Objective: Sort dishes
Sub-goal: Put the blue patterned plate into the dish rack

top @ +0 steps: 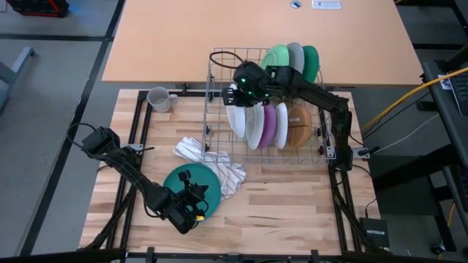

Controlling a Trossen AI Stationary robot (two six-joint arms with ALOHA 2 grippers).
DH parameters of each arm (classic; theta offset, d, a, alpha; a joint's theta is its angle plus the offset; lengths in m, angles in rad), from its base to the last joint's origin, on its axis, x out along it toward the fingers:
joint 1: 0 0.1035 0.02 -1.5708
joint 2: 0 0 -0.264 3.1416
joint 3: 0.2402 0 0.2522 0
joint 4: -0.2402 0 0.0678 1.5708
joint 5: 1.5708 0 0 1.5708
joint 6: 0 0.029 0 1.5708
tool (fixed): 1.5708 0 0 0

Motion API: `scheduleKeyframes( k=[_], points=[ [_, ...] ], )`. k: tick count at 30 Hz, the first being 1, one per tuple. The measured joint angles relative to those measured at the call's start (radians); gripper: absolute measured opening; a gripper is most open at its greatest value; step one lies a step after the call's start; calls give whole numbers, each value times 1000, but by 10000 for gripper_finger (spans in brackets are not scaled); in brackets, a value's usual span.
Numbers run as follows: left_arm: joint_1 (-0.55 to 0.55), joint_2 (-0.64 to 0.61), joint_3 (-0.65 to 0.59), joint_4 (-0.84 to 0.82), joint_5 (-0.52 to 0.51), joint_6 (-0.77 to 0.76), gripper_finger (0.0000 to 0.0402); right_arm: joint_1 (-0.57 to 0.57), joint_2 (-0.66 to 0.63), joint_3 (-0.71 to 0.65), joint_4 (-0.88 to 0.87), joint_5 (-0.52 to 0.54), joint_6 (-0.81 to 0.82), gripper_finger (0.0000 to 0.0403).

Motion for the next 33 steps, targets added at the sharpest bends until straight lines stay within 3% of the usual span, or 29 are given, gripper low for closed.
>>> scheduleKeyframes(
  k=[16,33],
  points=[
    [0,0,0,0,0,0,4,43,3,0,7,91,3,23],
    [0,0,-2,0,0,0,4,47,42,1,-23,61,23,24]
  ],
)
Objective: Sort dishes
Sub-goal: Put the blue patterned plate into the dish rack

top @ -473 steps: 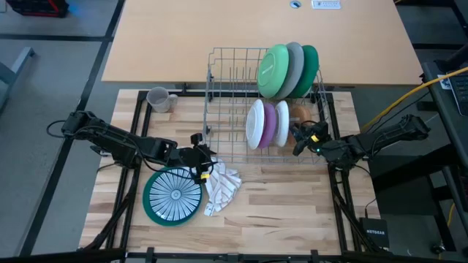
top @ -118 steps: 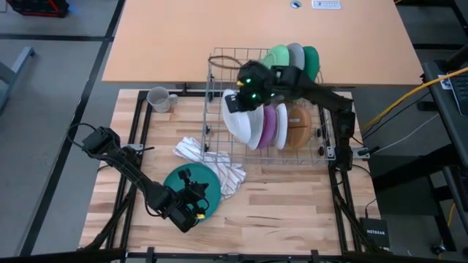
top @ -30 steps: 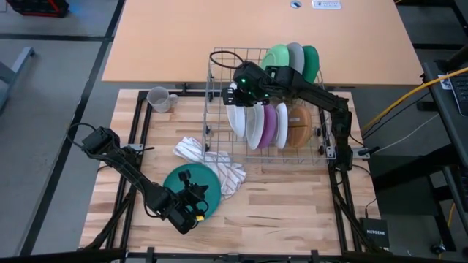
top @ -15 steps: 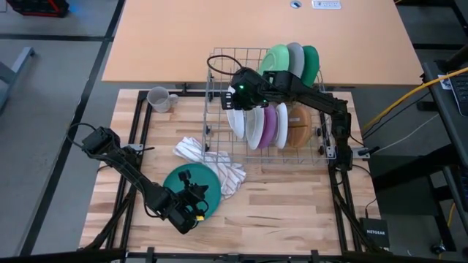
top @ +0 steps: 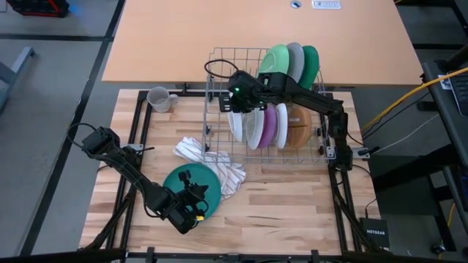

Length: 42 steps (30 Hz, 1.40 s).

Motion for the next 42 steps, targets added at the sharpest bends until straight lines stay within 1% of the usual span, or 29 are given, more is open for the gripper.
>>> scheduleKeyframes(
  k=[10,13,19,24,30,37,42],
  points=[
    [0,0,0,0,0,0,4,-7,4,0,-1,-7,6,24],
    [0,0,0,0,0,0,4,-6,22,1,-13,-8,8,24],
    [0,0,0,0,0,0,4,-6,57,1,-32,-45,9,26],
    [0,0,0,0,0,0,4,-6,74,0,-53,-75,-3,45],
    [0,0,0,-1,0,0,4,-6,87,-1,-96,-86,-26,70],
    [0,0,-7,3,0,-3,4,-5,106,-1,-108,-95,-110,83],
    [0,0,-7,3,0,-3,4,-5,106,-1,-115,-93,-166,101]
  ],
)
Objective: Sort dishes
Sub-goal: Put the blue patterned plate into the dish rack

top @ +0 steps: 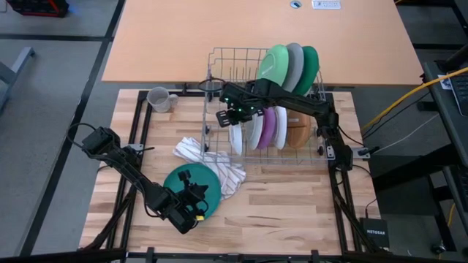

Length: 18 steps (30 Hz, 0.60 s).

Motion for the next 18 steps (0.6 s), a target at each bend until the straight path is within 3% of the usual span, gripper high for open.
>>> scheduleKeyframes(
  k=[9,14,18],
  points=[
    [0,0,0,1,0,-1,4,-4,1,0,-5,8,-86,141],
    [0,0,0,1,0,-1,4,-37,1,0,-9,-32,-229,145],
    [0,0,0,1,0,1,4,-67,1,0,-15,-58,-254,144]
  ],
)
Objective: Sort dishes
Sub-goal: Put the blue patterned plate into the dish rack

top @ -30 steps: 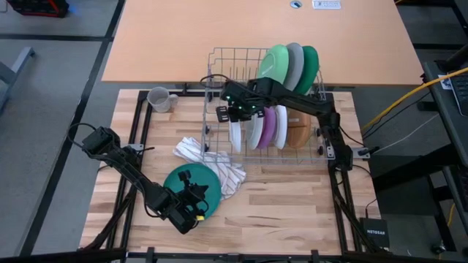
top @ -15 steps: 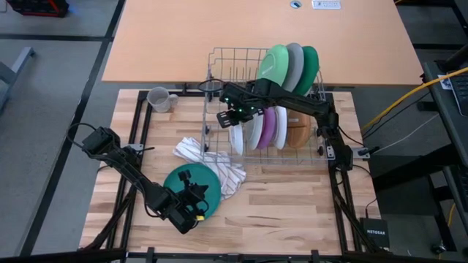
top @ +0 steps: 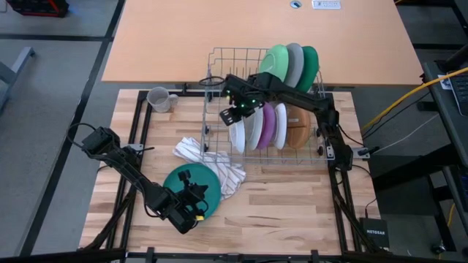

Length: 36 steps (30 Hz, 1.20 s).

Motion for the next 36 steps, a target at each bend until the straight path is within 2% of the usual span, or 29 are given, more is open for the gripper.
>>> scheduleKeyframes(
  k=[10,16,32,36],
  points=[
    [0,0,0,0,0,0,4,-70,1,0,6,-8,0,143],
    [0,0,0,0,0,2,4,-101,1,0,8,-50,-18,143],
    [0,0,0,0,0,2,4,-77,1,0,9,-43,-13,143],
    [0,0,0,0,0,2,4,-69,9,0,10,-1,-21,151]
  ],
)
